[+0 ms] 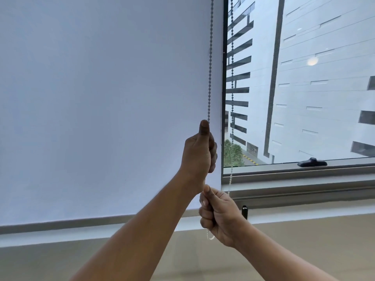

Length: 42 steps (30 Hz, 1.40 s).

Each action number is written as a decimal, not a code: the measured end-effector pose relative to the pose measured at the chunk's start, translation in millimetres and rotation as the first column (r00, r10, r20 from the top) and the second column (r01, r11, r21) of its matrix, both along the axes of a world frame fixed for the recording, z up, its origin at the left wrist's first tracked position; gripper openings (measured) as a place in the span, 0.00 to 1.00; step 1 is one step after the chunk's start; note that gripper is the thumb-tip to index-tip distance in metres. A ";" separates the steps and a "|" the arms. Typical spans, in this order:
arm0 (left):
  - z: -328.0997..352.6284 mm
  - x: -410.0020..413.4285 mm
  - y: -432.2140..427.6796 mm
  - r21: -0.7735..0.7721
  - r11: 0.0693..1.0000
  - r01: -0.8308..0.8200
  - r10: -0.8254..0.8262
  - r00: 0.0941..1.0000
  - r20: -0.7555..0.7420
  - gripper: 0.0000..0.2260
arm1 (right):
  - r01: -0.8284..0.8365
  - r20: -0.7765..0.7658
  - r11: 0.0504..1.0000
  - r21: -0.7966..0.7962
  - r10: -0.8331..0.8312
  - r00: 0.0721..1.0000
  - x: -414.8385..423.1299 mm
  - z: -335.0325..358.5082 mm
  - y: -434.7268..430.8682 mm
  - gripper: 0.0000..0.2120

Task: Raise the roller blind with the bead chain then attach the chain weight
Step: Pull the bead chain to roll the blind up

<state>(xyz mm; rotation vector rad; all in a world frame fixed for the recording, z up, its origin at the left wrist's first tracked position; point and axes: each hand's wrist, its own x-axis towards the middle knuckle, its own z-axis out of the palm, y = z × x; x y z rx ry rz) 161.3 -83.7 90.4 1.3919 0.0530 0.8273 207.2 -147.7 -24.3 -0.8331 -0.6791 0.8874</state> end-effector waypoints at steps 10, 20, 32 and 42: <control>-81.1 -9.8 4.4 0.168 0.973 -0.156 0.197 0.943 -0.268 0.26 | 0.377 0.853 0.901 -0.217 -0.013 0.522 8.5 -54.4 -8.3 0.20; -86.3 -14.0 2.4 0.167 0.965 -0.200 0.240 0.930 -0.277 0.29 | 0.447 0.888 0.859 -0.251 0.020 0.460 54.3 43.2 0.0 0.07; -86.6 -17.8 -4.8 0.114 0.977 -0.179 0.204 0.942 -0.266 0.29 | -0.144 0.106 0.990 -0.009 0.144 0.984 29.3 147.0 12.4 0.25; -107.9 -21.8 -3.6 0.048 0.998 -0.049 0.062 0.945 -0.320 0.26 | 0.158 0.104 0.978 0.136 -0.172 0.979 20.9 111.0 19.3 0.22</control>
